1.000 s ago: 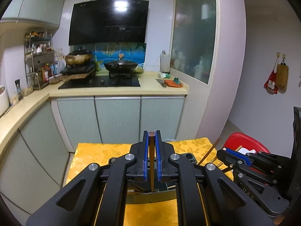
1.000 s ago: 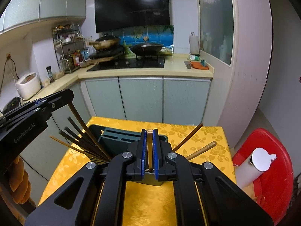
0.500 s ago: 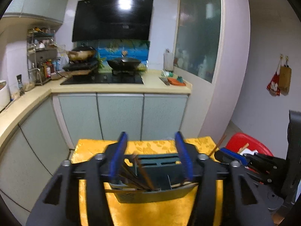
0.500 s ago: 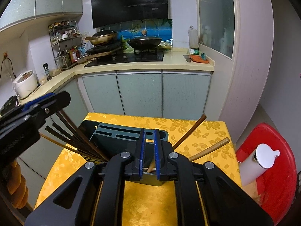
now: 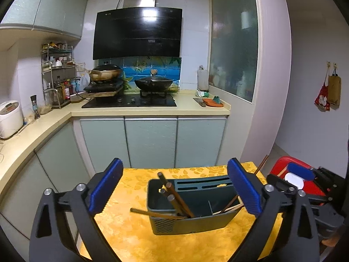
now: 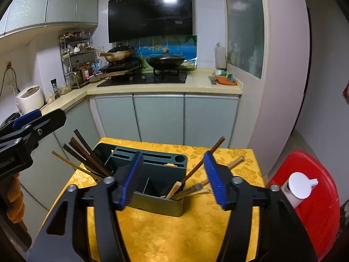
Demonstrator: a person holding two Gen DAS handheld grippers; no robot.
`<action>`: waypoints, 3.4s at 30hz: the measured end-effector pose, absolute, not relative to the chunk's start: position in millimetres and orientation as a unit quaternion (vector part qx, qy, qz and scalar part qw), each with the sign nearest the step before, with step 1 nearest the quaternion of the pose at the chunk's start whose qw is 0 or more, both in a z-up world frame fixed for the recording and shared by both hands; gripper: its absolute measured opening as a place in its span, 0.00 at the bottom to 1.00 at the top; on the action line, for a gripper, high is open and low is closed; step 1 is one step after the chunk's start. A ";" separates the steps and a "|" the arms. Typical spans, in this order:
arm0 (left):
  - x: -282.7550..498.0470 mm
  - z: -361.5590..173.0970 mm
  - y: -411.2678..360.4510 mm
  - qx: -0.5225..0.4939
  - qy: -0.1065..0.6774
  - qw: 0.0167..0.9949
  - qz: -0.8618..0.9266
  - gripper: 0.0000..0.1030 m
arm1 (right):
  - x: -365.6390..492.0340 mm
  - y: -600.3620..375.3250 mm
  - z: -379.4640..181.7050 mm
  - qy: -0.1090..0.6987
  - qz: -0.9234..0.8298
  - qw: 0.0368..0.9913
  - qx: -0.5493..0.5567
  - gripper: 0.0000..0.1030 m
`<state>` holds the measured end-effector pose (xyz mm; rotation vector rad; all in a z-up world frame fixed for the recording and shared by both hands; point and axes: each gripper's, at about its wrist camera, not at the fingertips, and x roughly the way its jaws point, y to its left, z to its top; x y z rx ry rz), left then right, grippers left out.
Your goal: Organize utensils
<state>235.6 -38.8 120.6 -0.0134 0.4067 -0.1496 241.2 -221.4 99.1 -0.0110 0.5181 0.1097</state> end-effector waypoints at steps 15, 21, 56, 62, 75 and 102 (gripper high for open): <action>178.0 74.6 -28.7 0.012 0.196 0.980 -0.042 0.93 | 176.4 -219.3 86.0 0.197 0.075 0.978 0.004 0.87; 157.9 55.5 -24.1 0.015 0.204 0.978 -0.027 0.93 | 152.6 -212.1 72.6 0.181 0.075 0.981 0.006 0.93; 91.4 10.6 -18.4 0.029 0.188 0.982 -0.005 0.93 | 95.8 -214.1 16.5 0.185 0.062 0.981 0.010 0.94; 88.6 16.4 -12.6 0.023 0.185 0.982 0.003 0.93 | 94.9 -212.0 23.4 0.181 0.065 0.981 0.010 0.94; 91.5 8.2 -12.1 0.031 0.205 0.978 0.005 0.93 | 98.0 -207.4 21.1 0.191 0.067 0.979 0.011 0.94; 93.0 -0.7 -11.6 0.035 0.215 0.976 0.005 0.93 | 100.8 -205.2 13.2 0.199 0.066 0.978 0.013 0.94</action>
